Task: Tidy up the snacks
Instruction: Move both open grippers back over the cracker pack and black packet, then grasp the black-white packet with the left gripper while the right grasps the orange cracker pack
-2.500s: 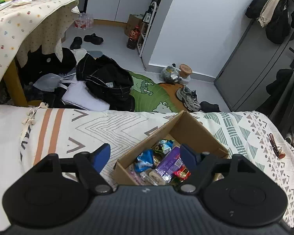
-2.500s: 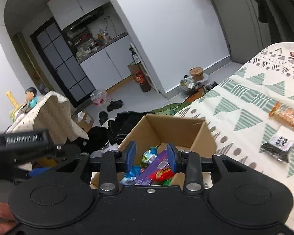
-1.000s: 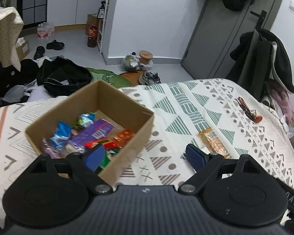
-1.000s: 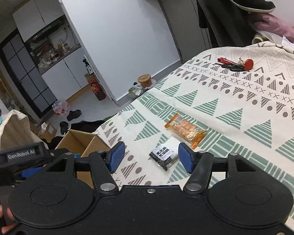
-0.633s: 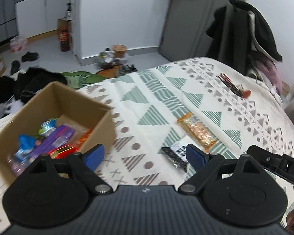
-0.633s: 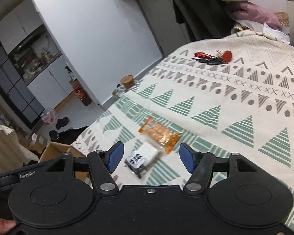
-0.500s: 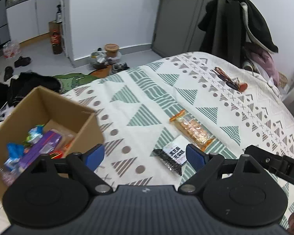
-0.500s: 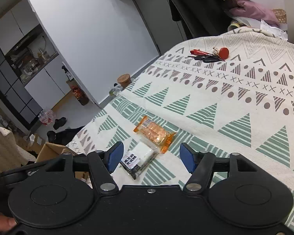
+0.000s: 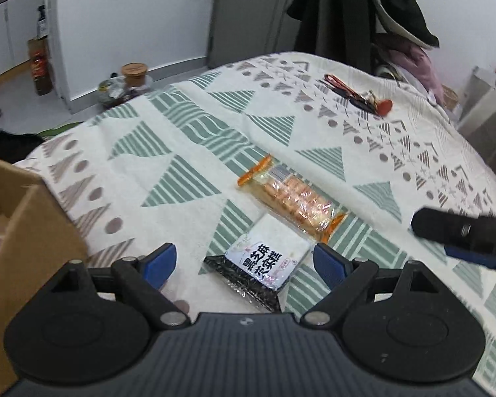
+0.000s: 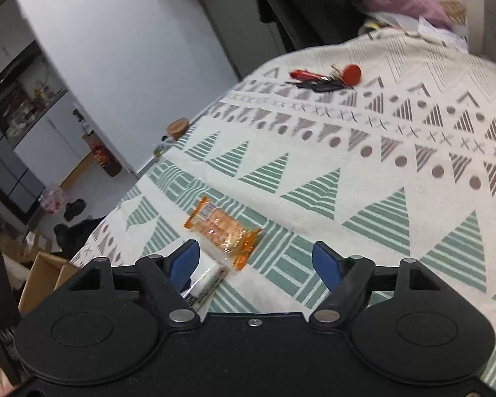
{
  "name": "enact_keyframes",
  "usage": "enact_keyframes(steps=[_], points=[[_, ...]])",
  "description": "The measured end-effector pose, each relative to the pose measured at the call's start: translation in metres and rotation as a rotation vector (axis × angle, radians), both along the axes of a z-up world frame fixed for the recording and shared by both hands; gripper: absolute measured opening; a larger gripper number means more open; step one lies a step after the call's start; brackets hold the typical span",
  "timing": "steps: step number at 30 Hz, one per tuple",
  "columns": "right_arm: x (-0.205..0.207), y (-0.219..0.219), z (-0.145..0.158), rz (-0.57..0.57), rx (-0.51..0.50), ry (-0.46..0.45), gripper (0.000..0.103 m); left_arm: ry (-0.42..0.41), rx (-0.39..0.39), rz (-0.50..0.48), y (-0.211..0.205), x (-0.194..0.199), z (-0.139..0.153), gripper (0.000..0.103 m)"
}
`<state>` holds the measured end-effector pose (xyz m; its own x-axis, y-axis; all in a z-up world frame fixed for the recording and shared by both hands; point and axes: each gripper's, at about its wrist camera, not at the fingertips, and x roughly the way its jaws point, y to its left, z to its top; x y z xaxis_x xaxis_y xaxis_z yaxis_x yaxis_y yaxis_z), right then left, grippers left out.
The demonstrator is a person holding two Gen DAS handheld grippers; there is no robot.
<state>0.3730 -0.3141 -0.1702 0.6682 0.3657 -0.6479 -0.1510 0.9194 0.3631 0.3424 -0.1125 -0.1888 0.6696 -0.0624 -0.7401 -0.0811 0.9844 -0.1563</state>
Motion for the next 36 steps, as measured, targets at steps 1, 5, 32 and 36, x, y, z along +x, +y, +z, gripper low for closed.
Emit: enact_keyframes(steps=[1,5,32,36], points=[[0.002,0.002,-0.002,0.002,-0.008,0.003,0.074,0.004,0.0,-0.005,0.001,0.002,-0.003,0.089],[0.012,0.01,-0.009,0.005,-0.018,0.011,0.074,-0.005,0.002,-0.03,0.006,0.009,-0.013,0.089],[0.033,0.052,-0.036,0.072,-0.133,-0.003,0.074,0.017,-0.107,0.038,0.032,0.016,-0.02,0.044],[0.038,0.059,-0.035,0.094,-0.165,-0.032,0.075,0.003,-0.105,0.063,0.038,0.013,-0.011,0.044]])
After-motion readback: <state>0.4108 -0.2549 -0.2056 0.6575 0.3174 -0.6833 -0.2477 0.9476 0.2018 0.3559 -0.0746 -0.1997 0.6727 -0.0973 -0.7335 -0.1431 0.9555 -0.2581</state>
